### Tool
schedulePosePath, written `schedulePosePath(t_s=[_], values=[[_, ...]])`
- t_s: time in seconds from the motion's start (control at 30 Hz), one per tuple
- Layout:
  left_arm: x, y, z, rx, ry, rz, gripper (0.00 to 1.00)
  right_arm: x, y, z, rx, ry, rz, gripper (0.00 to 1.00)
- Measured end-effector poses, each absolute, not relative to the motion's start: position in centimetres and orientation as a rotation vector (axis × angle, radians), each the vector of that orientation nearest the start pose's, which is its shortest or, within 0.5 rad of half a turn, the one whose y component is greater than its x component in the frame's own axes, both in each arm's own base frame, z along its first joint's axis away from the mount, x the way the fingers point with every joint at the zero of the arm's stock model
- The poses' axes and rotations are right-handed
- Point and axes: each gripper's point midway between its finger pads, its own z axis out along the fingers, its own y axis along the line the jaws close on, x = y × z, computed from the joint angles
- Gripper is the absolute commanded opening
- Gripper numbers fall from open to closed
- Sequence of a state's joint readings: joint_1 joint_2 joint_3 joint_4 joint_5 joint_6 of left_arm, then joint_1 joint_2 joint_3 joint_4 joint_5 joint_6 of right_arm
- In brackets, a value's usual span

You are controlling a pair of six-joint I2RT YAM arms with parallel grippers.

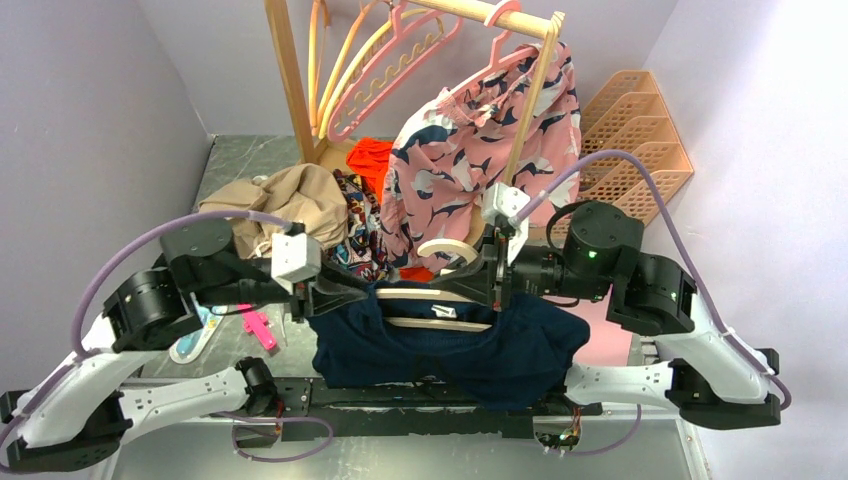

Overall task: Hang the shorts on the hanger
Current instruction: Hang the shorts on the hanger.

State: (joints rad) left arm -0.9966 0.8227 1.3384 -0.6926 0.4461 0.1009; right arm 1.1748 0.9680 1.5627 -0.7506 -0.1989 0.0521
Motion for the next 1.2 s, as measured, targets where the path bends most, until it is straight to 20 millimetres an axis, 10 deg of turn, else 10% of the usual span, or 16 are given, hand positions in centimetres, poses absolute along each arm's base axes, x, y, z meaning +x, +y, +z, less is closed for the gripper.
schedulePosePath(t_s=[0.1, 0.27, 0.53, 1.2], values=[[6.9, -23.8, 40.4, 1.217, 1.353, -1.033, 0.74, 7.0, 26.5, 44.4, -1.102, 1.454, 1.068, 0.00], [6.3, -23.4, 42.4, 1.197, 1.314, -1.060, 0.85, 6.9, 26.7, 45.5, -1.093, 1.419, 1.088, 0.00], [5.2, -25.2, 47.2, 1.234, 1.149, -1.163, 0.83, 6.9, 28.7, 45.5, -1.126, 1.406, 1.125, 0.00], [6.0, -29.7, 40.4, 1.446, 1.340, -1.256, 0.58, 7.1, 30.3, 44.7, -1.150, 1.410, 1.145, 0.00]])
